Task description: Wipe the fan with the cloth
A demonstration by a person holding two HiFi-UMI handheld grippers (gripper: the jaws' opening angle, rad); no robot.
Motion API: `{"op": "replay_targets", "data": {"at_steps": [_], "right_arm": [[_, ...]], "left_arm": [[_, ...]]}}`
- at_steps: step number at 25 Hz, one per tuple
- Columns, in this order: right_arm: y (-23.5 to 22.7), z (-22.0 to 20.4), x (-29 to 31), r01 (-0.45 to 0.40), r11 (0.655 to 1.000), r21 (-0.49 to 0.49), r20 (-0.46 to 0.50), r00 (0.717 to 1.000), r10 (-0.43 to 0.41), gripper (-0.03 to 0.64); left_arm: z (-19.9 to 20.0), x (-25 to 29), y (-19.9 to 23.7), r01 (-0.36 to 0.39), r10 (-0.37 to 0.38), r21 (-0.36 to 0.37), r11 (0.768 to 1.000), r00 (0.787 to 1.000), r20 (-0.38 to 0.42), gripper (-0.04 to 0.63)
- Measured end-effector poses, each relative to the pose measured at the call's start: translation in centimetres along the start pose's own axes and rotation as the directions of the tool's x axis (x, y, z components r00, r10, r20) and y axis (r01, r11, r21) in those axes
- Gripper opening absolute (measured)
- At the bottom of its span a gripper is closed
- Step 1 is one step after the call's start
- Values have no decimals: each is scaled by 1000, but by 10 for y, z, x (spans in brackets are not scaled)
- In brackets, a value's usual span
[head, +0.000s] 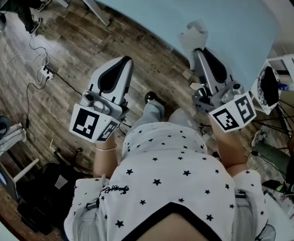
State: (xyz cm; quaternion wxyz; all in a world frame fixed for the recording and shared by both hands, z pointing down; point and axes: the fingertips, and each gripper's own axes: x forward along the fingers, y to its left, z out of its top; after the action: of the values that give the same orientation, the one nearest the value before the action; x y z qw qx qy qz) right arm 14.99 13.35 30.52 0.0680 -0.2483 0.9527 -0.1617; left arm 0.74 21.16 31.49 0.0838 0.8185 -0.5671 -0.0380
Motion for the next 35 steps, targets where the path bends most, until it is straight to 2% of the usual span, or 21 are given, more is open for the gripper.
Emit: {"op": "replay_targets", "data": {"at_steps": [8,14,19,25,28,32,35], "right_arm": [[-17,-5,6,61,998,0,-16,998,-61,20],[-33,3,25,46,999,-2,-7,999,-46,20],[-61,11,66,2,1000,-6,4,1000,-2,20],[-104,33,120,-39,999,-29,-1,999,39,20],[-128,37,140,-26,999,-25,-11,1000,26,20],[-134,36,141,3,999,-39,-20,1000,-4,20],[-156,32,151,42,999,-36,-41,998,-43,20]], "left_arm": [[-10,12,18,33,-34,-22,999,999,-31,32],[-4,25,30,21,-22,-35,999,1000,-17,32],[5,53,61,-20,20,-17,1000,1000,-18,32],[23,118,98,-22,22,1,1000,1000,-6,32],[25,147,112,-13,13,-3,1000,1000,-8,32],[22,155,116,13,-13,-9,1000,1000,-8,32],[20,177,132,18,-18,-31,999,1000,-8,32]]}}
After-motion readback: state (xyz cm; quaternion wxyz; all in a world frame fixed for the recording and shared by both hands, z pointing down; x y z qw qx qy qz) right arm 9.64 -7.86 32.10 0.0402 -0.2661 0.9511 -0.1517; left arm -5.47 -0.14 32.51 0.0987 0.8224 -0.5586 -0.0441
